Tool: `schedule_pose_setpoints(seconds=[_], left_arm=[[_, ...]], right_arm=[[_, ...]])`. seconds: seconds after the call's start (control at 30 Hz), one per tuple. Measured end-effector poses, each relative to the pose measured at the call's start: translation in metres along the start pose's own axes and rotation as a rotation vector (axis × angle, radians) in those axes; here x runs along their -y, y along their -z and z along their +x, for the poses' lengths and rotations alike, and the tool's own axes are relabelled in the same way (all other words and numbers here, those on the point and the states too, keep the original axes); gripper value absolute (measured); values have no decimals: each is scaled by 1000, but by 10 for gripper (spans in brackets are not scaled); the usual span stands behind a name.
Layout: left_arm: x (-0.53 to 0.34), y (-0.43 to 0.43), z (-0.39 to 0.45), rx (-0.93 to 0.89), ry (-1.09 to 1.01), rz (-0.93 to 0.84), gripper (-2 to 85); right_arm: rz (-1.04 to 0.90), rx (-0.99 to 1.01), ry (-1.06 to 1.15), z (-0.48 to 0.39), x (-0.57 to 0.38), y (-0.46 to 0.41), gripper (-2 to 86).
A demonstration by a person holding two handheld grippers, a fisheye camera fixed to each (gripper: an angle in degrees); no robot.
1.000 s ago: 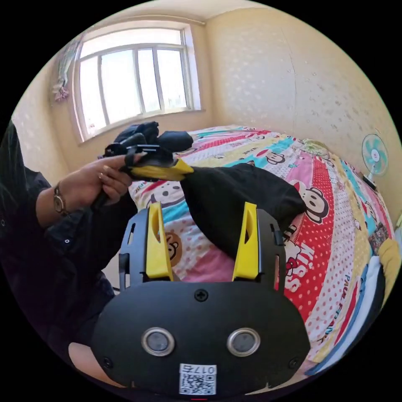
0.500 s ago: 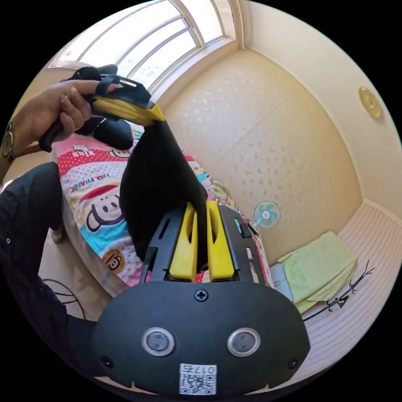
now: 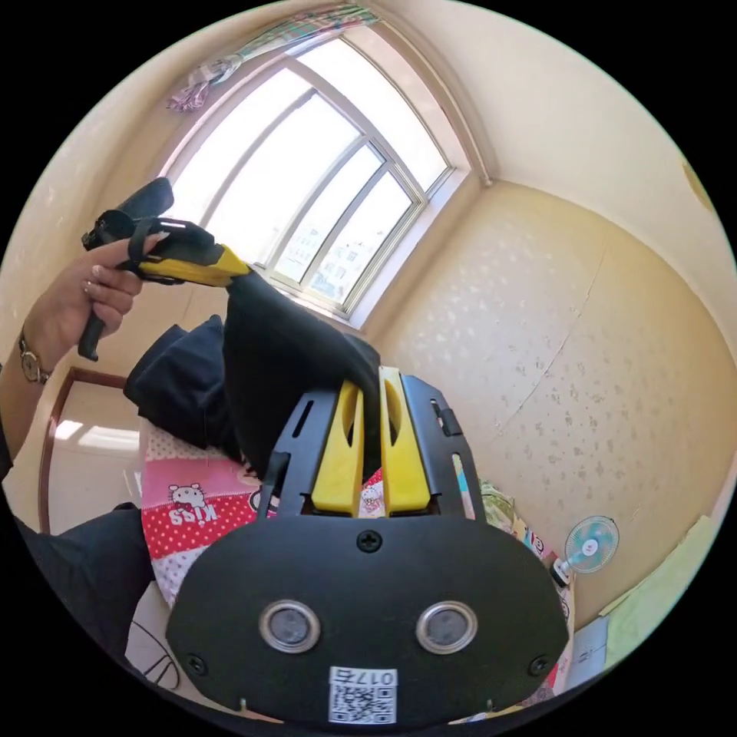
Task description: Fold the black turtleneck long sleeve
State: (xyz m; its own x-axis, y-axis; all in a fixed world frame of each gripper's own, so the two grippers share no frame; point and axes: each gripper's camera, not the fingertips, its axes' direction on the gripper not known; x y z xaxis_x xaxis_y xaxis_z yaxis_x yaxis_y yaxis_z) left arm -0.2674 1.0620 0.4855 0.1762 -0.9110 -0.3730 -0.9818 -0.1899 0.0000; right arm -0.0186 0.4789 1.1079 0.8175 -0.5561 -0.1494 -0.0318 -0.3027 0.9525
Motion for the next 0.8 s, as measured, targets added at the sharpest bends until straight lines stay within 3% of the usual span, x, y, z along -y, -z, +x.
schedule_pose_setpoints(seconds=[0.2, 0.37, 0.53, 0.6, 0.7, 0.8], left_arm=[[24, -7, -89, 317, 94, -105, 77], [-111, -50, -183, 280, 362, -267, 103], [-216, -97, -204, 259, 505, -443, 88], [-227, -118, -207, 240, 510, -502, 80], [-211, -170, -207, 264, 417, -659, 76], [-180, -230, -190, 378, 213, -760, 68]], right_arm=[[-108, 159, -37, -6, 27, -144, 53], [-520, 330, -255, -44, -115, -246, 29], [-683, 430, -422, -32, -242, -208, 15], [-612, 470, -514, -1, -264, -170, 10], [-560, 443, -598, 62, -278, -116, 7], [-735, 338, -570, 116, -291, -85, 6]])
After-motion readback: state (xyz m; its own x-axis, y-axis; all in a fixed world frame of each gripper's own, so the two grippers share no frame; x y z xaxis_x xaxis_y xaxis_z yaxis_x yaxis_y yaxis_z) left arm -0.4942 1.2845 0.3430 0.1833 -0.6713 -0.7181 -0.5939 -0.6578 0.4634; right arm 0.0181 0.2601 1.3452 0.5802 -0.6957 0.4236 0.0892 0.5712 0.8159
